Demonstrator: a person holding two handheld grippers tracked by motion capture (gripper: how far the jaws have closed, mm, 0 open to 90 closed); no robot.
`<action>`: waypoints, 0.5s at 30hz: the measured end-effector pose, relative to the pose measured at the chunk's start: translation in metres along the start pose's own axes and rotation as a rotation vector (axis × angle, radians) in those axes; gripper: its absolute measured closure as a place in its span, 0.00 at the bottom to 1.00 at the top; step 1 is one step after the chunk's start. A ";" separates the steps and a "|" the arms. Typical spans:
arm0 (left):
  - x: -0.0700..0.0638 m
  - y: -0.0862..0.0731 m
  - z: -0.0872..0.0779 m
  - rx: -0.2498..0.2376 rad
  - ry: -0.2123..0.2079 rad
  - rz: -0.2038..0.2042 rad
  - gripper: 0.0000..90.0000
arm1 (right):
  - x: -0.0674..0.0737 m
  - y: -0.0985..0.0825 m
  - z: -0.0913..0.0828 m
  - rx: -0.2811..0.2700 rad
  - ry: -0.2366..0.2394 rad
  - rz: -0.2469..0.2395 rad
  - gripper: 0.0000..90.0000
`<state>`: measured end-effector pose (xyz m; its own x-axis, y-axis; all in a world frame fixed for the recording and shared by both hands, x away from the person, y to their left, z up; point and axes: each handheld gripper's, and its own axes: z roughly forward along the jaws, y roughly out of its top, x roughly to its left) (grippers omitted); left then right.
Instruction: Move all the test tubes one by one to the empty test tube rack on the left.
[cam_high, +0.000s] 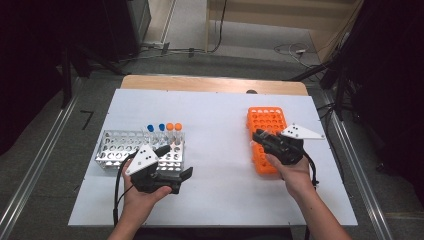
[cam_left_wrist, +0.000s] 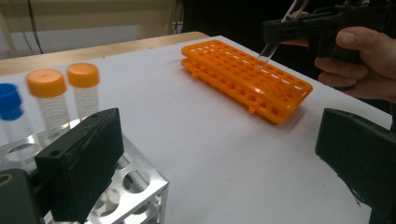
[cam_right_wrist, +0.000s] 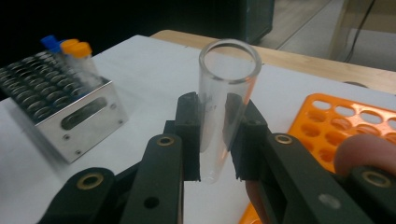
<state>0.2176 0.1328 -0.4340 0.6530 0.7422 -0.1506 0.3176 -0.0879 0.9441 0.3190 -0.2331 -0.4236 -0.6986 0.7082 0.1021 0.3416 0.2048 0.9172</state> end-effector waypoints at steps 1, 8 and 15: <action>-0.002 0.001 0.003 -0.003 -0.004 0.004 0.02 | 0.004 -0.002 -0.001 0.004 0.010 0.002 0.82; -0.013 0.011 0.018 0.006 -0.022 0.024 0.10 | 0.029 -0.022 -0.005 0.036 0.090 -0.029 0.82; -0.027 0.017 0.035 0.008 -0.098 0.057 0.24 | 0.052 -0.036 0.002 0.079 0.165 -0.050 0.82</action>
<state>0.2299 0.0877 -0.4239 0.7346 0.6669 -0.1249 0.2831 -0.1339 0.9497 0.2714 -0.2024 -0.4520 -0.8075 0.5766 0.1245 0.3472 0.2940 0.8905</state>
